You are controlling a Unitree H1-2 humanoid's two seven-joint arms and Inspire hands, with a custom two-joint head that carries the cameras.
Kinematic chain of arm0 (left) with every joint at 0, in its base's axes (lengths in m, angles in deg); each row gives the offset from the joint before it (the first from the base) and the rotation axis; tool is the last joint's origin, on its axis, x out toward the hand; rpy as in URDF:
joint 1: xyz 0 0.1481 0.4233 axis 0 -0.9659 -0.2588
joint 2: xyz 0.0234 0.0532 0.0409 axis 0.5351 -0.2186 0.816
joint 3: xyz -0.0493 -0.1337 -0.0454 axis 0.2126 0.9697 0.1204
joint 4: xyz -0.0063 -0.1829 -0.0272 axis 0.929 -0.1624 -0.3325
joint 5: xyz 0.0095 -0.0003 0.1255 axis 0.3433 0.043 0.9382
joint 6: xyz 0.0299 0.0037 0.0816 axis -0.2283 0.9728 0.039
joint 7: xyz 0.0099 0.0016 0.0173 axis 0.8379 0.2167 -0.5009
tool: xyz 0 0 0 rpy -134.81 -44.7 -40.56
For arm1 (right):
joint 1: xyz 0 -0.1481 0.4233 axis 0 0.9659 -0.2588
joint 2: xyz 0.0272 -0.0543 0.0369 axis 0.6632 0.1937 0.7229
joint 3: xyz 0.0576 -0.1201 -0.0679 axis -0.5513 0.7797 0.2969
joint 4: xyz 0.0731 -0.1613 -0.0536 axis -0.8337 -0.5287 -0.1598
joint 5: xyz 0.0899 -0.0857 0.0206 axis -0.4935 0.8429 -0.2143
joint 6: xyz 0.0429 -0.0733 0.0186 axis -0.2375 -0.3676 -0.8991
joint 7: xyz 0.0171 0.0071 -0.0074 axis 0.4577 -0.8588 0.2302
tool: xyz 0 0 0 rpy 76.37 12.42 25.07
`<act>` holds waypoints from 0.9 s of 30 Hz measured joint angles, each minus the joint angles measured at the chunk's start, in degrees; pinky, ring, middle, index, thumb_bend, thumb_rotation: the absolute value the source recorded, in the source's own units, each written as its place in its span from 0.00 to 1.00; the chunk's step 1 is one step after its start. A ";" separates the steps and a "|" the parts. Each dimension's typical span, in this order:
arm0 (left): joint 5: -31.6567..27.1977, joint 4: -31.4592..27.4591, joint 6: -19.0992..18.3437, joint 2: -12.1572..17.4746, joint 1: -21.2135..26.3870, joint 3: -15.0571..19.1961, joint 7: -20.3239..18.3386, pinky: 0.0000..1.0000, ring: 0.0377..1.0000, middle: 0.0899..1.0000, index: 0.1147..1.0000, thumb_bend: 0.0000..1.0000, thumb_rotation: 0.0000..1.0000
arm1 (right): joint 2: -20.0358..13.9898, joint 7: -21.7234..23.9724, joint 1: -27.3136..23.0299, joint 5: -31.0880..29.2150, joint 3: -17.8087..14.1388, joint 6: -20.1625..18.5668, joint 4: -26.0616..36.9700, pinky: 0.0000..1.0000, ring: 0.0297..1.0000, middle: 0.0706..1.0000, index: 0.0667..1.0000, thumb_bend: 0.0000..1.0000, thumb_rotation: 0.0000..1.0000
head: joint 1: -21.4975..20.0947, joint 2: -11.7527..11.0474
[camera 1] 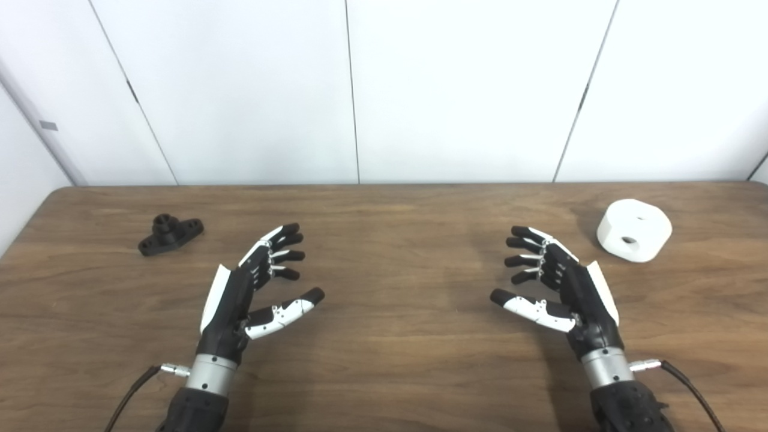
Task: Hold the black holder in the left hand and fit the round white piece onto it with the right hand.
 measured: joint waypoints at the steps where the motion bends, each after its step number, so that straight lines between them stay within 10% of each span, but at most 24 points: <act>1: 0.00 0.09 0.15 -0.09 0.01 -0.12 0.08 0.62 0.74 0.81 0.84 0.70 0.13 | -0.23 0.13 0.00 -0.25 -0.09 0.01 0.00 0.54 0.66 0.76 0.79 0.64 0.27 | 3.48 -0.61; 9: 2.26 3.58 0.62 -3.82 0.29 -3.27 1.43 0.59 0.76 0.83 0.84 0.69 0.11 | -3.44 2.14 0.04 -4.04 -2.20 0.32 -0.93 0.58 0.68 0.77 0.81 0.54 0.13 | 18.80 -5.36; 27: 5.91 5.48 3.16 -5.06 2.04 -3.97 4.75 0.59 0.75 0.82 0.81 0.69 0.08 | -4.09 2.25 0.05 -2.54 -2.29 0.53 -0.94 0.53 0.65 0.76 0.79 0.51 0.16 | 19.60 -5.80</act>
